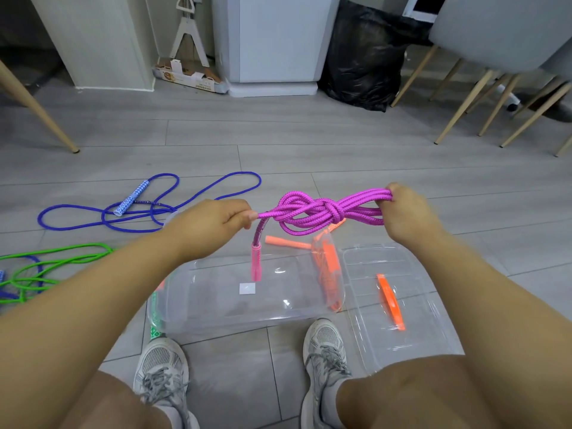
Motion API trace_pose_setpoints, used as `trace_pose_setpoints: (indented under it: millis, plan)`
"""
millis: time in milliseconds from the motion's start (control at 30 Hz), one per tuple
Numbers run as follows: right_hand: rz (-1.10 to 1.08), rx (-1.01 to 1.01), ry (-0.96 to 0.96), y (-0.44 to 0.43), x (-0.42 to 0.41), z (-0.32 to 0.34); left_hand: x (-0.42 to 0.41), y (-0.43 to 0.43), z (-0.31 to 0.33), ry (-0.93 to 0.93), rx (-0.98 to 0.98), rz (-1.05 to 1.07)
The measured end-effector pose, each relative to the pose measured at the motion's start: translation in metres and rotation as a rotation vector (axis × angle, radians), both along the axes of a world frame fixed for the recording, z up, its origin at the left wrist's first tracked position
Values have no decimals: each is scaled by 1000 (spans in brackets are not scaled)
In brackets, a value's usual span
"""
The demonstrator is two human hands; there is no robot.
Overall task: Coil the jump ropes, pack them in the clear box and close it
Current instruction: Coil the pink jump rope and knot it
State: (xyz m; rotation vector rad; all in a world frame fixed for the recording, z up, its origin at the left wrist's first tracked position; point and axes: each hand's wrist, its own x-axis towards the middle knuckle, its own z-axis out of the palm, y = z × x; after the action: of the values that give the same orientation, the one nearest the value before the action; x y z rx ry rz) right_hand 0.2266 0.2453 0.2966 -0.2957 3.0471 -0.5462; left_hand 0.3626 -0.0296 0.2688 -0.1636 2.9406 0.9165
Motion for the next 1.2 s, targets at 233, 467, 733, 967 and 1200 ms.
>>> trace_pose_setpoints:
  millis: [233,467,733,967,1200]
  plan:
    - [-31,-129,-71,7,3,14,-3,-8,1,-12,44,0]
    - [-139,-750,-430,1,12,48,-19,1,3,41,80,46]
    - [-175,-1143,-482,-4,-1,86,-46,8,12,154,158,-17]
    - [-291,-1226,-233,-14,-43,91,-67,12,10,18,203,69]
    - [-286,-1027,-191,-21,-107,50,-90,11,-12,-206,-2,-48]
